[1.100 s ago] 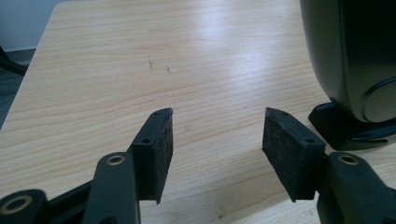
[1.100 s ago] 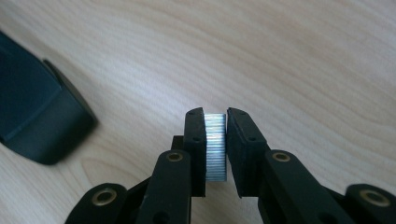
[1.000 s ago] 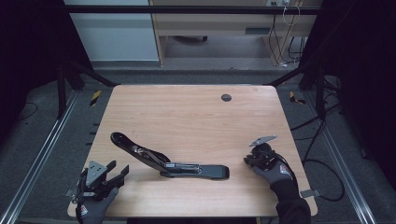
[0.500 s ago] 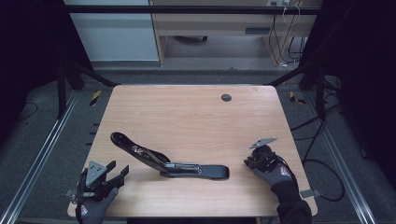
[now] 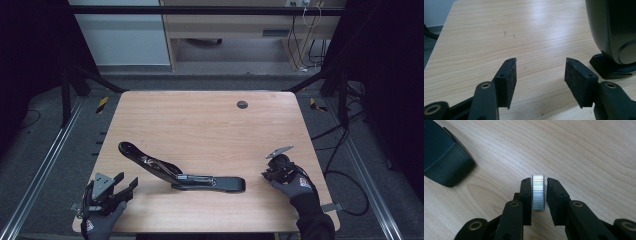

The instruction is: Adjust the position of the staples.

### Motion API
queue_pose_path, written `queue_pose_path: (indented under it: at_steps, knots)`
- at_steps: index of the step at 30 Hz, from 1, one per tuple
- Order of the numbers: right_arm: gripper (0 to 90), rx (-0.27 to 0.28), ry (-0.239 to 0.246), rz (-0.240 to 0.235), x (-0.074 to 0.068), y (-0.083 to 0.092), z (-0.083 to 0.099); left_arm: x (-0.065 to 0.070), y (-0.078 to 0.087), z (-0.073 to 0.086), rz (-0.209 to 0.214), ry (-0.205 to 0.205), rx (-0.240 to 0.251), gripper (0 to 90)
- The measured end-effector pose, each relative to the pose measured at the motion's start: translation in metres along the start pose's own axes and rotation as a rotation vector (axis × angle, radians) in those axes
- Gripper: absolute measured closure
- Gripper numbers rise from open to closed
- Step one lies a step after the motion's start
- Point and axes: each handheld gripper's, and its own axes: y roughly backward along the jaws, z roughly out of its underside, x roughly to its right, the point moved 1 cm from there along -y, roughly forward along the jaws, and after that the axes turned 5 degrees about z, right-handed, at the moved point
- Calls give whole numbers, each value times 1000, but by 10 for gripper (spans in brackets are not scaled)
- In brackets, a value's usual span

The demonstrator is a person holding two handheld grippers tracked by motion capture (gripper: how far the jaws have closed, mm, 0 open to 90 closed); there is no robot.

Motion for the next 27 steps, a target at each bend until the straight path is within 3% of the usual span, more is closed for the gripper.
queue_pose_path:
  at_steps: [15, 27]
  knots:
    - [781, -25, 13, -1, -1, -3, -3, 0, 0, 0, 0, 3, -1, 426]
    - [781, 55, 43, -43, -8, 13, -5, 0, -2, 1, 2, -3, -12, 425]
